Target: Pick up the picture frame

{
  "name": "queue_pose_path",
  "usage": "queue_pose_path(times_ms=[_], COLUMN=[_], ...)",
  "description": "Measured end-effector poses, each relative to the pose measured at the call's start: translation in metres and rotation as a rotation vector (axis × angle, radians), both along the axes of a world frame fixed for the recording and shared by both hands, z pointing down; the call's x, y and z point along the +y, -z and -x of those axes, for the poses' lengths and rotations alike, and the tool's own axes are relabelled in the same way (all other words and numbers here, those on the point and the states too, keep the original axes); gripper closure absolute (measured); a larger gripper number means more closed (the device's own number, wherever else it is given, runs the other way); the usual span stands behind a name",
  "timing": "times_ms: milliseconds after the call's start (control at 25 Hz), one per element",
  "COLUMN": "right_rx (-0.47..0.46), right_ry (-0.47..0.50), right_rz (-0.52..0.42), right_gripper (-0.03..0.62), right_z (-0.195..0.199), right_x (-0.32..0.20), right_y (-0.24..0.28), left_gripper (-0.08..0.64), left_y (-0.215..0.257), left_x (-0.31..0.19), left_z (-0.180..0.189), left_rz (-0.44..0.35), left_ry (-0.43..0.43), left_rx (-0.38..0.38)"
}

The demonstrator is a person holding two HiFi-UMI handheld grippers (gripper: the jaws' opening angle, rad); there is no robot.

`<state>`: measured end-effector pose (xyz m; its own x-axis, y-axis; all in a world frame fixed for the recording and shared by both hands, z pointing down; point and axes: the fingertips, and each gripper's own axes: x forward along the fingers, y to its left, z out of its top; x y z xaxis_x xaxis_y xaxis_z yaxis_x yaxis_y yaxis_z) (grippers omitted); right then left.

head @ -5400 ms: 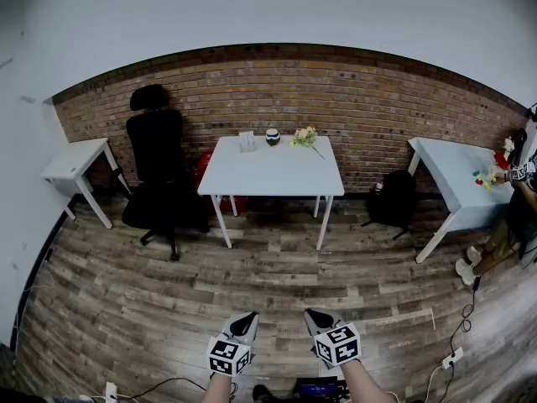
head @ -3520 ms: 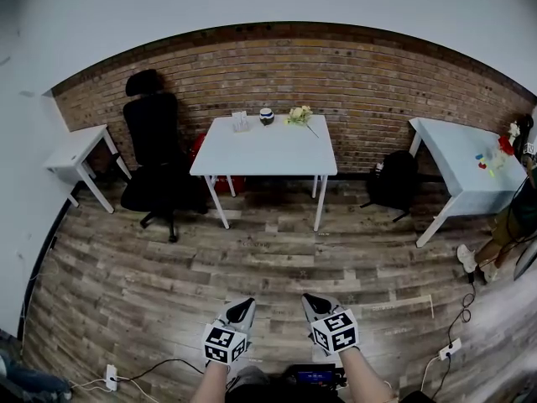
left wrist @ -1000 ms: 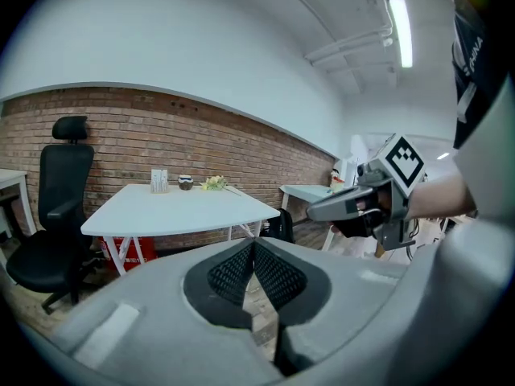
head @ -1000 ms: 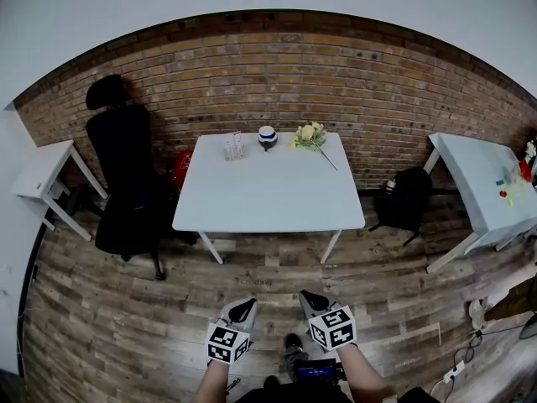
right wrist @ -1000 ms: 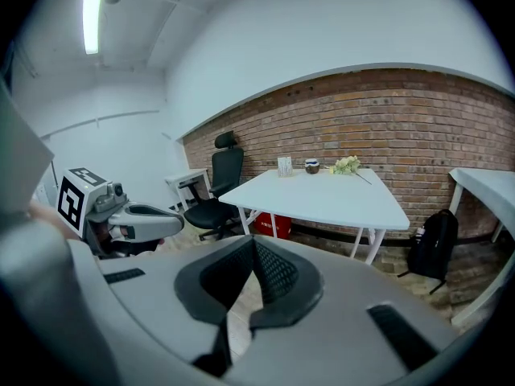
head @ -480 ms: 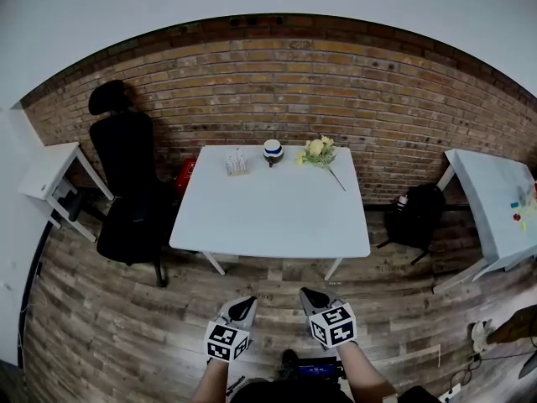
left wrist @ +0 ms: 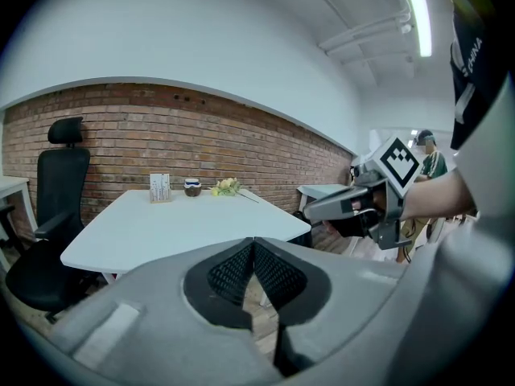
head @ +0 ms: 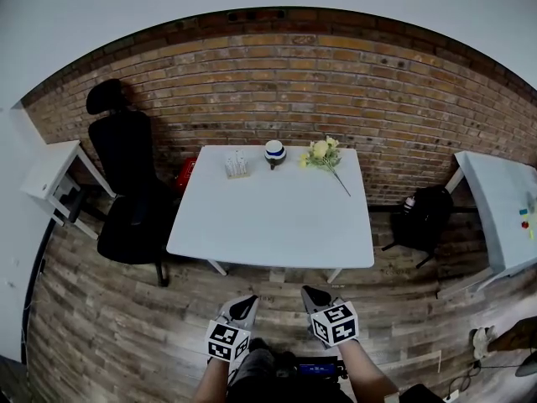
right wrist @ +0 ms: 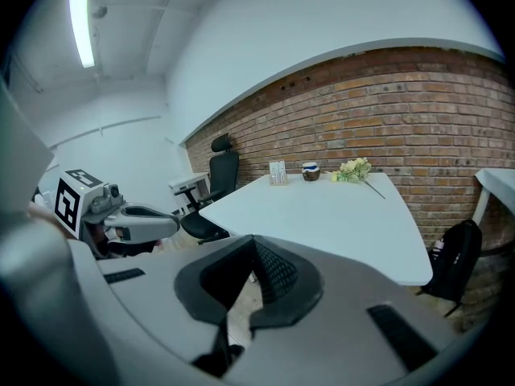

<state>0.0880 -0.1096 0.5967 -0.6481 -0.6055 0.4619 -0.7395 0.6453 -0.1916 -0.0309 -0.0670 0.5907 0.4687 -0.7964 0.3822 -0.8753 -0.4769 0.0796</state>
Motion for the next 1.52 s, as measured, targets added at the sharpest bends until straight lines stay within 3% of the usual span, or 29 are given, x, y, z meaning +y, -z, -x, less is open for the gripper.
queue_pose_path(times_ms=[360,1200,1520], right_rx=[0.018,0.071,0.079], right_ry=[0.009,-0.054,-0.076], right_rz=[0.016,-0.021,-0.011], right_gripper=[0.583,0.583,0.583], right_z=[0.024,0.118,0.133], right_x=[-0.046,-0.237,-0.268], right_y=[-0.014,0.01,0.007], left_gripper=[0.548,0.548,0.548], left_y=[-0.018,0.001,-0.002], left_x=[-0.045,-0.25,-0.289], left_z=[0.025,0.111,0.123], left_rz=[0.019,-0.001,0.004], left_ry=[0.006,-0.101,-0.126], left_rx=[0.009,0.048,0.058])
